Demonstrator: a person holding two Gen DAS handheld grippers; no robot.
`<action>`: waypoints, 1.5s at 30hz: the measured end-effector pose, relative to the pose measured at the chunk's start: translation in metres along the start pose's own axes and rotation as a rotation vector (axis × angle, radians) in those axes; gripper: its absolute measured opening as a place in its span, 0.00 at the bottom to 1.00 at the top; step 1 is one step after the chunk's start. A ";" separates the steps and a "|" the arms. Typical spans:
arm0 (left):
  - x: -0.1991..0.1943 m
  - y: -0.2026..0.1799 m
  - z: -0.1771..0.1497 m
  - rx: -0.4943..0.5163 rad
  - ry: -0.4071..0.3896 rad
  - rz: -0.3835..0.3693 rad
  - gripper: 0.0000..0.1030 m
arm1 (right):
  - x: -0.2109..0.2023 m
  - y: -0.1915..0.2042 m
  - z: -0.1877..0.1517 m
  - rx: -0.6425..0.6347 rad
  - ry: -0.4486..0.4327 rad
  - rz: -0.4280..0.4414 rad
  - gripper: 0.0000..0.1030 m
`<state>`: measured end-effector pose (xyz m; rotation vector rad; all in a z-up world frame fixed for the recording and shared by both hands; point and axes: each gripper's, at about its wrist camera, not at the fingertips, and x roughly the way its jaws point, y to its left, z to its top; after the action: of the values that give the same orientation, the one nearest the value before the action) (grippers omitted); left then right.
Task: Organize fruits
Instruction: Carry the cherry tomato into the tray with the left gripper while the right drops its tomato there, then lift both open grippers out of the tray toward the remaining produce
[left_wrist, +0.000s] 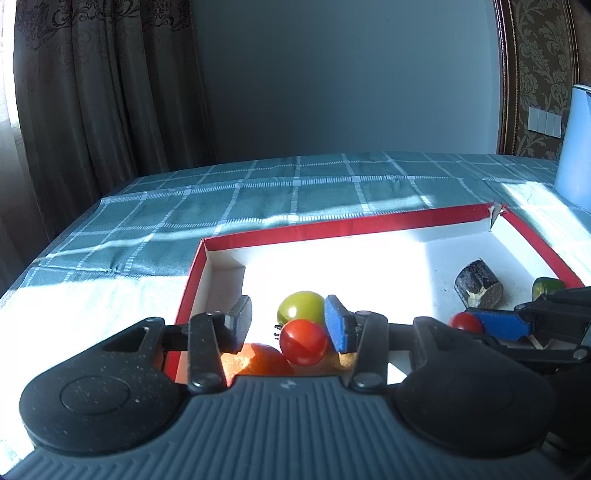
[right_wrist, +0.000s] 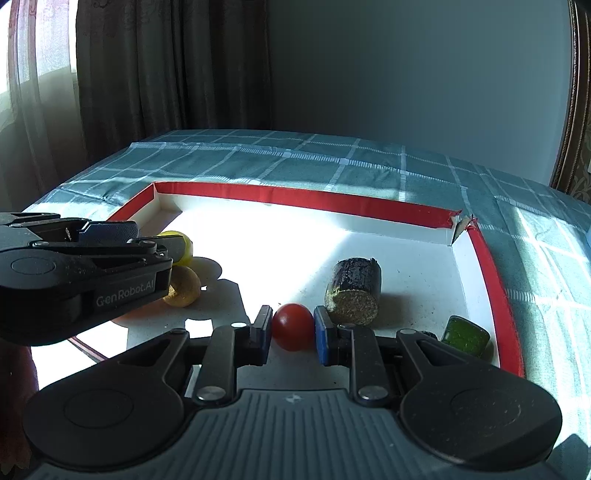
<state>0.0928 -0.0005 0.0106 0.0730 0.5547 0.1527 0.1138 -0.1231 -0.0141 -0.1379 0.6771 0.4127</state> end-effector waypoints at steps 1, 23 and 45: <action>0.000 -0.001 0.000 0.004 -0.002 0.003 0.41 | 0.000 0.000 0.000 0.000 0.001 0.000 0.22; -0.001 0.005 -0.002 -0.018 -0.010 0.012 0.83 | -0.018 -0.005 -0.004 0.030 -0.076 0.005 0.71; -0.067 0.034 -0.028 -0.077 -0.164 -0.034 0.95 | -0.101 -0.030 -0.062 0.066 -0.197 0.083 0.71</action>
<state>0.0176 0.0225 0.0257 0.0009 0.3858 0.1333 0.0194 -0.1988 0.0013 -0.0058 0.5024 0.4762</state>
